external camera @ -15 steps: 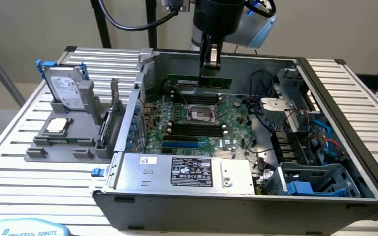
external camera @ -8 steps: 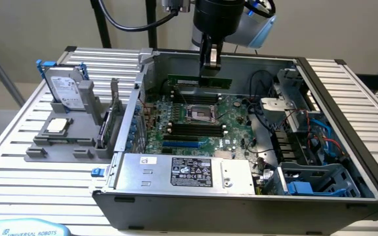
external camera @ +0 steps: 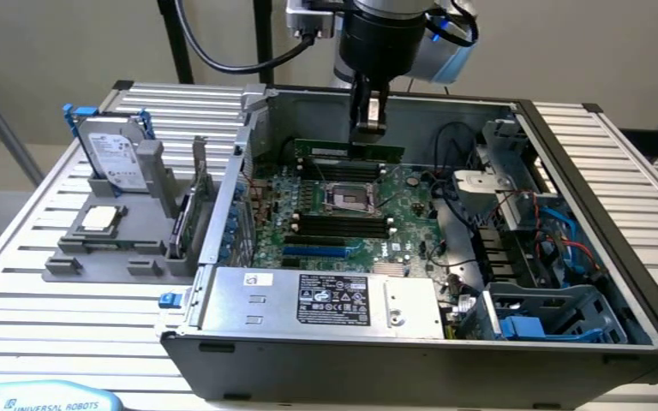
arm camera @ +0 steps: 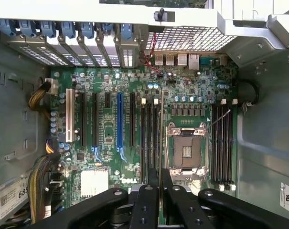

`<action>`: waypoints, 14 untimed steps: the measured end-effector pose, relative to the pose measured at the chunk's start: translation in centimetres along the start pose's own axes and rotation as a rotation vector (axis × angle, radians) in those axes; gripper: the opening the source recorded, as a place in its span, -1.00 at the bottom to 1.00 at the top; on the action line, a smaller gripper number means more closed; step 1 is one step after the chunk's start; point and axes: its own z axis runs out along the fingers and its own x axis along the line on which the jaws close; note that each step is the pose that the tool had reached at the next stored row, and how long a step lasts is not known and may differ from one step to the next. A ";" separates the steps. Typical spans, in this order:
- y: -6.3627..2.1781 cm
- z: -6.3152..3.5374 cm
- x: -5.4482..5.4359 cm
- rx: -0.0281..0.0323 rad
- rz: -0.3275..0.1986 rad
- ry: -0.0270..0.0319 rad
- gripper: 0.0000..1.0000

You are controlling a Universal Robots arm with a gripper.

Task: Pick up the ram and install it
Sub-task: 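Insert the ram into the slot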

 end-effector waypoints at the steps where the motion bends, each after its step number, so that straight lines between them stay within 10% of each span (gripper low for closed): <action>1: -0.04 0.18 0.0 0.0000 0.000 0.0000 -0.73; 14: -0.50 2.55 -0.3 -0.0013 -0.016 0.0008 -0.73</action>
